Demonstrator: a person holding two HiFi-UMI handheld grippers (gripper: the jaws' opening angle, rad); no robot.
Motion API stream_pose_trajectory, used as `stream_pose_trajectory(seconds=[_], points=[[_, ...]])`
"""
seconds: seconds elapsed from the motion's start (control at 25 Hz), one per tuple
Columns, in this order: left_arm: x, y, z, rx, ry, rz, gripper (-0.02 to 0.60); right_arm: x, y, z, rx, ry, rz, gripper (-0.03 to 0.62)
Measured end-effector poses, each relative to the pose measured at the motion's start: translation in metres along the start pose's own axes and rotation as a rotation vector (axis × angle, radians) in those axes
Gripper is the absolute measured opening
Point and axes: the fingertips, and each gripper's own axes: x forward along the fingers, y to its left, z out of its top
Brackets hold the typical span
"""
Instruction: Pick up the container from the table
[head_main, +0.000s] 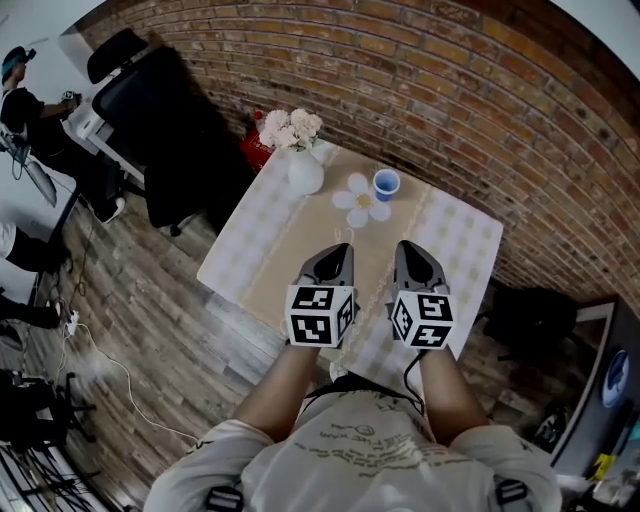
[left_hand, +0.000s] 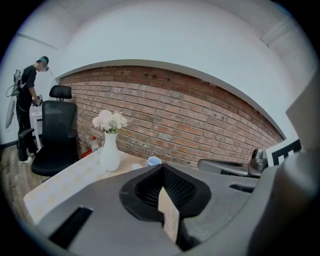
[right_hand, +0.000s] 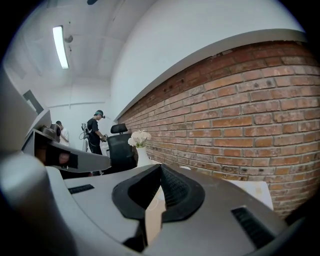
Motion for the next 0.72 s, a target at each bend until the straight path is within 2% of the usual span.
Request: stream_pose_trajectory(seconds=[0.72], points=[[0.09, 0.038, -0.014, -0.054, 0.079, 0.051, 0.003, 0.09, -0.044, -0.036, 0.008, 0.077, -0.001, 0.002]])
